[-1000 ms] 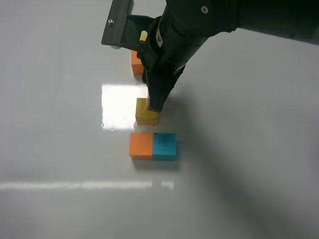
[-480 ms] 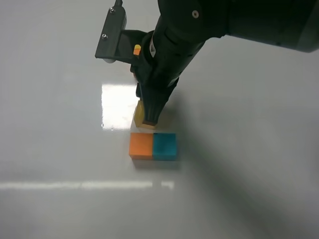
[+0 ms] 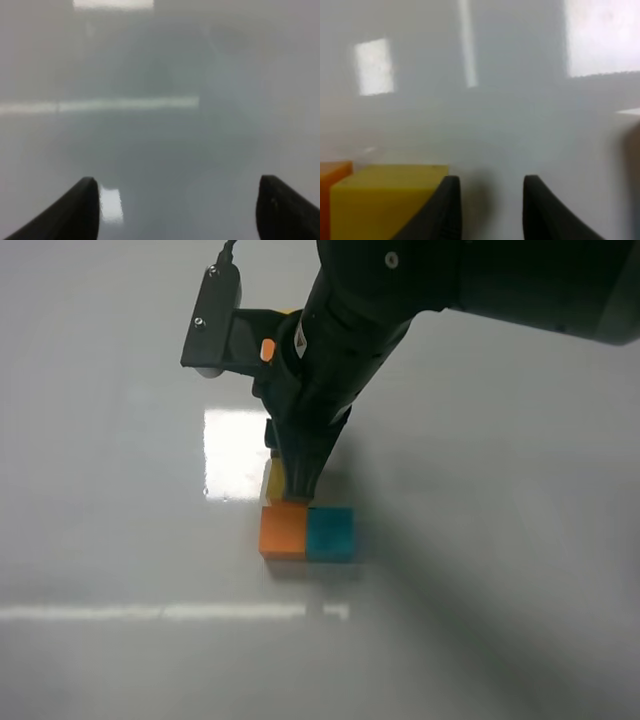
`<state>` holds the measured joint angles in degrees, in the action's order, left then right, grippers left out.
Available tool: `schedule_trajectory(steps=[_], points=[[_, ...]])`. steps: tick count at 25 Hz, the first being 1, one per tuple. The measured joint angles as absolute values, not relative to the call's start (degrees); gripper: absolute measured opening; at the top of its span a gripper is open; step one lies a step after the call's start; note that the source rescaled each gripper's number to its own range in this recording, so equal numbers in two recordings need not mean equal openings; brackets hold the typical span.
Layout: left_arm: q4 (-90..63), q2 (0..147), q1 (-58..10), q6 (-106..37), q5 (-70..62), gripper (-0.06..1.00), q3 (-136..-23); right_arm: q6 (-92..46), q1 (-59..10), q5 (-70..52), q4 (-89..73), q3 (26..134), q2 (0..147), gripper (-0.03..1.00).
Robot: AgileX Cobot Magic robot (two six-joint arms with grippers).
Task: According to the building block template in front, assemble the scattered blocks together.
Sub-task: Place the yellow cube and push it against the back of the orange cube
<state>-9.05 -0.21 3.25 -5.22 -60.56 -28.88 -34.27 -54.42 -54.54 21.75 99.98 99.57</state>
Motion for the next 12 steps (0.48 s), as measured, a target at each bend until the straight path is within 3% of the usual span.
schedule_trajectory(steps=[12], points=[[-9.05,-0.21,3.25,-5.22,-60.56,0.93,-28.88,-35.52,-54.42,-55.27,18.29,99.98,99.57,0.00]])
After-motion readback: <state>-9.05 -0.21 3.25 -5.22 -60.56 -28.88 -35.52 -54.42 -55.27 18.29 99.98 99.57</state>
